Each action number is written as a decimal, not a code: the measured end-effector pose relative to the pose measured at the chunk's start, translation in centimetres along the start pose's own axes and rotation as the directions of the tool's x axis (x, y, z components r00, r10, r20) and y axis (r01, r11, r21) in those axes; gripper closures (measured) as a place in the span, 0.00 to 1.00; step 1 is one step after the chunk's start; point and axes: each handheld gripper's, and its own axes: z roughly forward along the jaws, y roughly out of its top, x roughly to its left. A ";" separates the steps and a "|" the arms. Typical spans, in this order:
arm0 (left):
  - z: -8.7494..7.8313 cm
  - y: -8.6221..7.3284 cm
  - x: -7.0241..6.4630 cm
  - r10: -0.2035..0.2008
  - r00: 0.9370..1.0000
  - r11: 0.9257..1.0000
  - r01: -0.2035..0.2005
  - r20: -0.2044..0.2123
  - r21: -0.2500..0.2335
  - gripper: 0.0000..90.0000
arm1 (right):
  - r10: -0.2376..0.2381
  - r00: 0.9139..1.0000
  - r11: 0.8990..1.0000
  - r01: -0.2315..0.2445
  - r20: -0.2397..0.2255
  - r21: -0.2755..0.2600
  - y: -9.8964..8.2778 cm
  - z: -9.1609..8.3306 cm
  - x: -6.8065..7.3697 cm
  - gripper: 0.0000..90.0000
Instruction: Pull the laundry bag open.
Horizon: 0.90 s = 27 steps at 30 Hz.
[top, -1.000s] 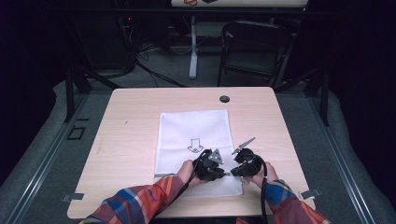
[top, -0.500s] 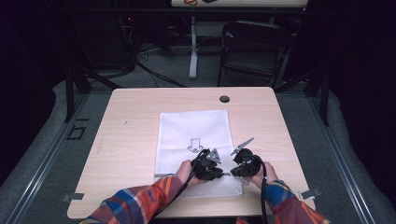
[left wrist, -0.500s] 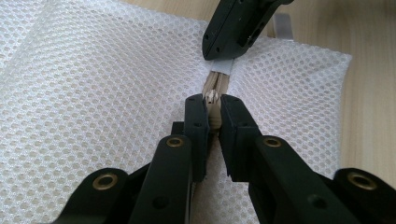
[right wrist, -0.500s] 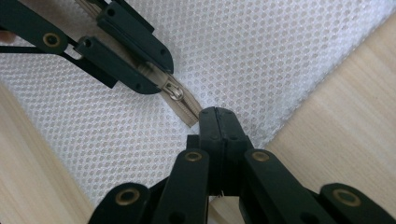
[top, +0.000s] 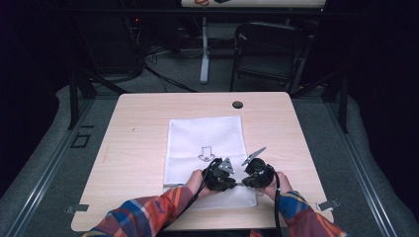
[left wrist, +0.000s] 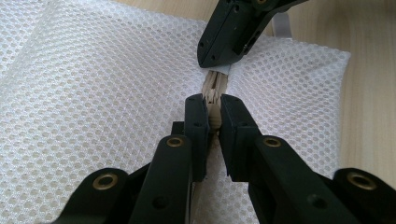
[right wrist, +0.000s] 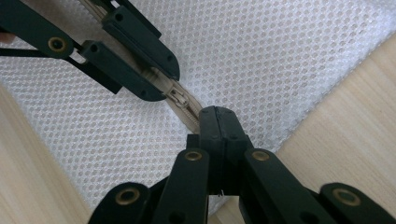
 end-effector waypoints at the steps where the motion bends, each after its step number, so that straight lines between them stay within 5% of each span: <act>1: 0.0 0.0 0.0 -0.004 1.000 1.000 0.004 0.004 -0.011 0.91 | 0.000 1.000 1.000 0.000 0.000 0.001 0.0 0.0 0.0 1.00; 9: -0.5 -0.5 0.3 -0.014 1.000 1.000 0.015 0.012 -0.024 0.91 | 0.020 0.999 1.000 -0.020 -0.031 0.007 -0.3 0.0 -0.5 1.00; 27: -1.8 -1.4 1.2 -0.031 1.000 0.999 0.031 0.003 0.012 0.91 | 0.018 1.000 1.000 -0.018 -0.013 0.010 -0.1 0.0 -0.1 1.00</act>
